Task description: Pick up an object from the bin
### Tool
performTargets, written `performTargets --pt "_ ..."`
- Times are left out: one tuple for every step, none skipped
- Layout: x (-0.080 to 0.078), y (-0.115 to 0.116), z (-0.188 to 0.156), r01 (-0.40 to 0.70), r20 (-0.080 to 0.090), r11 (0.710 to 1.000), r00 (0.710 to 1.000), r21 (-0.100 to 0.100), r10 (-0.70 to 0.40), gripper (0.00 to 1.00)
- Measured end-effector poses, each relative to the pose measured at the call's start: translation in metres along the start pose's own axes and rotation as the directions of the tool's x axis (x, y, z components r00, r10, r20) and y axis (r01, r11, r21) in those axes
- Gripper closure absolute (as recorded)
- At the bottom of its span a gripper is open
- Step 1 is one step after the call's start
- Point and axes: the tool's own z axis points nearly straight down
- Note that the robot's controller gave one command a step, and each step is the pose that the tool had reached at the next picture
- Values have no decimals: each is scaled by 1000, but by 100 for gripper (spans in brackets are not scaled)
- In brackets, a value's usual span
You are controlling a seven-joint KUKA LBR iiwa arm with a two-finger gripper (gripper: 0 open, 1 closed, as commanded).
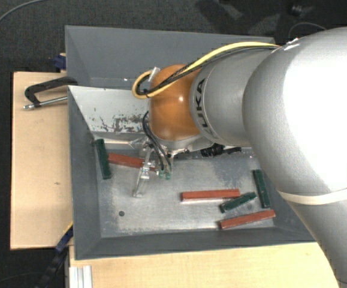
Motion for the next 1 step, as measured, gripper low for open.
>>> performTargets --pt "-1 5 -5 5 7 1000 1000 -7 -5 100"
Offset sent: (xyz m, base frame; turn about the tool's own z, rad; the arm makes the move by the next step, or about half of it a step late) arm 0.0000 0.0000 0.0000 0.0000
